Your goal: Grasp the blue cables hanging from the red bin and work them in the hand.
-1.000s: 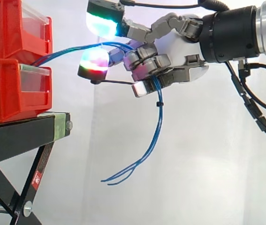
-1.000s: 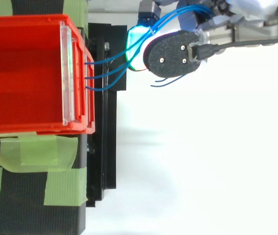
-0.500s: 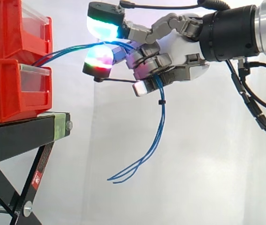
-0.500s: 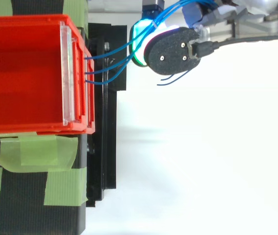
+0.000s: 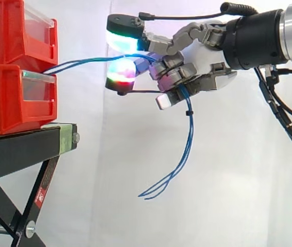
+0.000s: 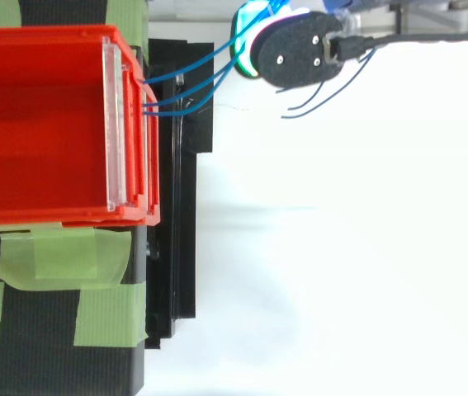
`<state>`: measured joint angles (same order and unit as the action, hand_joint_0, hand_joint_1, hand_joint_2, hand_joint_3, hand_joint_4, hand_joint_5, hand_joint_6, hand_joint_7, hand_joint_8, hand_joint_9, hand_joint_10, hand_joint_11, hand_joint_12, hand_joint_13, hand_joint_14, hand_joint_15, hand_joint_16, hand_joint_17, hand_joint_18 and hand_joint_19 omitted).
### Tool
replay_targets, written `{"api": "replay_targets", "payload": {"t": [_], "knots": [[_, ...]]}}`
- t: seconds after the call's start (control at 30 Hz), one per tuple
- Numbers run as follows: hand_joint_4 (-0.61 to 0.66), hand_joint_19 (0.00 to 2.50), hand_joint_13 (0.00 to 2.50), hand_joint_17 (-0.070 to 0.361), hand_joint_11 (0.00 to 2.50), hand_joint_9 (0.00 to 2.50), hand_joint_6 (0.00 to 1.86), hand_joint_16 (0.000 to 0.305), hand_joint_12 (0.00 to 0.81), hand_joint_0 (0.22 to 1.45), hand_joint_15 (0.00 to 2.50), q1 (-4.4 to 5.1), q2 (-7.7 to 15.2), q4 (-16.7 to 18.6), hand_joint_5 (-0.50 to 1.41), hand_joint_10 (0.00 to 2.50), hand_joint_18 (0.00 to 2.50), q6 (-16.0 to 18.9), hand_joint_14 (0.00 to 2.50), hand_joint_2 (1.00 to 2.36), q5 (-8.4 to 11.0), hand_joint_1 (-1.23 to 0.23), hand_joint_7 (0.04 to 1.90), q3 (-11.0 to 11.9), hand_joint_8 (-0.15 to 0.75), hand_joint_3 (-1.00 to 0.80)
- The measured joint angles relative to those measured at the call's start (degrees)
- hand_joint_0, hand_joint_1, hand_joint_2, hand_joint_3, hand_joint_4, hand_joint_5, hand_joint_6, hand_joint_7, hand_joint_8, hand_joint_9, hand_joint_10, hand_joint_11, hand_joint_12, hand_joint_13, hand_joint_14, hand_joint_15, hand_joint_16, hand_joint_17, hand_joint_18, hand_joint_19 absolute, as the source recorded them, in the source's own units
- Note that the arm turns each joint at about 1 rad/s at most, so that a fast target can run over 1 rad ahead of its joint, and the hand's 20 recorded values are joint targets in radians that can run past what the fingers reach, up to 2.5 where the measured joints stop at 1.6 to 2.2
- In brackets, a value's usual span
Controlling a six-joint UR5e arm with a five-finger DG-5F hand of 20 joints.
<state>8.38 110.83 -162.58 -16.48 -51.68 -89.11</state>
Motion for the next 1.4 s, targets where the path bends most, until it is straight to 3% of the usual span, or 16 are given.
{"api": "replay_targets", "payload": {"t": [0.23,0.67,0.93,1.23,1.4], "knots": [[0.24,0.54,1.26,0.118,2.5,0.96,0.13,0.052,0.501,0.82,1.7,0.0,0.0,1.15,0.53,2.5,1.43,-2.36,2.5,1.0,2.33,-0.69,1.45,0.04,0.382,-0.97],[0.22,0.56,1.26,0.114,2.5,0.97,0.14,0.051,0.498,0.89,1.69,0.45,-0.02,3.18,0.54,2.5,1.43,-4.9,2.5,1.01,3.98,-0.7,1.45,0.04,0.375,-0.77],[0.25,0.59,1.25,0.116,2.5,0.94,0.17,0.051,0.513,0.89,1.71,0.43,-0.04,2.61,0.51,2.5,1.42,-4.55,2.5,1.01,2.56,-0.7,1.44,0.05,0.387,-0.64],[0.28,0.58,1.22,0.119,2.5,0.89,0.28,0.053,0.525,0.9,1.72,0.29,-0.06,2.53,0.42,2.5,1.4,-4.46,2.5,1.02,1.31,-0.72,1.38,0.03,0.406,-0.55],[0.28,0.57,1.2,0.12,2.5,0.85,0.39,0.054,0.528,0.89,1.71,0.31,-0.07,2.71,0.35,2.5,1.37,-4.45,2.5,1.02,0.22,-0.72,1.33,0.05,0.411,-0.41]]}}
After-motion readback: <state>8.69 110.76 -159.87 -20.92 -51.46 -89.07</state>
